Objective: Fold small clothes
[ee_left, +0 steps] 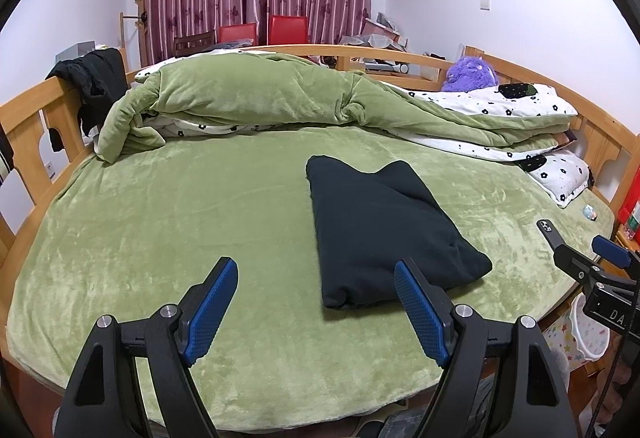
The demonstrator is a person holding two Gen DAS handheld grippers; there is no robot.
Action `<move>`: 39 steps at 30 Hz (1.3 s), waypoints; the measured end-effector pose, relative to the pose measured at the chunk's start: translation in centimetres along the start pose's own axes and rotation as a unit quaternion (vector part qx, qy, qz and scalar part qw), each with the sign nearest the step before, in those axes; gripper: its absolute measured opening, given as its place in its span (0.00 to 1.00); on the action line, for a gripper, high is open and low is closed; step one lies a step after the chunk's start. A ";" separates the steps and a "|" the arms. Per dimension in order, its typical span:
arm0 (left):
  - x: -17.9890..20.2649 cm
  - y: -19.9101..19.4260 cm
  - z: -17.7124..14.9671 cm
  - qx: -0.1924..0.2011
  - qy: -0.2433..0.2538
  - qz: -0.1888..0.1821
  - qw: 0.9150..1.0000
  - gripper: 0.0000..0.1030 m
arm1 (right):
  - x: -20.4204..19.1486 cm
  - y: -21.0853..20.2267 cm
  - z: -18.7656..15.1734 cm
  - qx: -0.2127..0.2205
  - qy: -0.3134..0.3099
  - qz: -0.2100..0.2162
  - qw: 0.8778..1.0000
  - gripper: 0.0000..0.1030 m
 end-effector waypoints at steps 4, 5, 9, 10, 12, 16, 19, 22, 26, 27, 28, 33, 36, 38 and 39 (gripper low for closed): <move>0.0 -0.2 0.0 0.001 0.000 0.001 1.000 0.77 | -0.1 0.0 0.0 0.000 0.001 0.000 1.000 0.87; 0.0 -0.2 0.0 0.002 0.000 0.001 1.000 0.77 | -0.1 0.0 0.0 -0.001 0.001 0.000 1.000 0.87; -0.1 -0.2 0.1 0.002 0.000 0.001 1.000 0.77 | -0.2 -0.1 0.0 -0.004 0.001 0.000 1.000 0.87; -0.1 -0.3 0.0 0.002 0.001 0.002 1.000 0.77 | -0.2 -0.1 0.0 -0.003 0.001 0.000 1.000 0.87; -0.1 -0.3 0.0 0.000 0.000 0.002 1.000 0.77 | -0.2 -0.1 0.0 -0.003 0.000 0.000 1.000 0.87; -0.3 -0.4 0.0 0.000 0.000 0.003 1.000 0.77 | -0.3 -0.1 0.1 -0.004 -0.003 0.000 1.000 0.87; -0.5 -0.6 -0.1 -0.001 -0.001 0.002 1.000 0.77 | -0.5 -0.1 0.1 -0.004 -0.003 0.001 1.000 0.87; -0.5 -0.6 -0.1 0.000 0.000 0.001 1.000 0.77 | -0.5 -0.1 0.0 -0.004 -0.003 0.001 1.000 0.87; -0.4 -0.5 0.0 0.000 -0.001 0.002 1.000 0.77 | -0.5 -0.1 0.0 -0.005 -0.003 0.002 1.000 0.87; -0.4 -0.5 0.0 0.000 -0.001 0.002 1.000 0.77 | -0.5 -0.1 0.0 -0.005 -0.003 0.002 1.000 0.87; -0.5 -0.5 0.0 0.000 -0.001 0.002 1.000 0.77 | -0.6 -0.1 -0.1 -0.005 -0.003 0.001 1.000 0.87; -0.4 -0.5 0.0 0.000 -0.002 0.001 1.000 0.77 | -0.7 -0.2 0.0 -0.005 -0.002 0.002 1.000 0.87; -0.5 -0.6 0.0 0.000 -0.001 0.002 1.000 0.77 | -0.6 -0.1 -0.1 -0.005 -0.002 0.001 1.000 0.87; -0.5 -0.6 0.0 0.000 -0.002 0.001 1.000 0.77 | -0.6 -0.1 -0.1 -0.005 -0.002 0.001 1.000 0.87; -0.5 -0.7 0.1 0.000 -0.002 0.000 1.000 0.77 | -0.6 -0.1 -0.1 -0.005 -0.002 0.002 1.000 0.87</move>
Point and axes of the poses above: each gripper's, at about its wrist camera, not at the fingertips, and y roughly the way its jaws point, x to its right, z to its top, the point moved 6 cm from there along y, roughly the way its jaws point, and after that the axes turned 15 degrees about x, right-handed, at the moved point
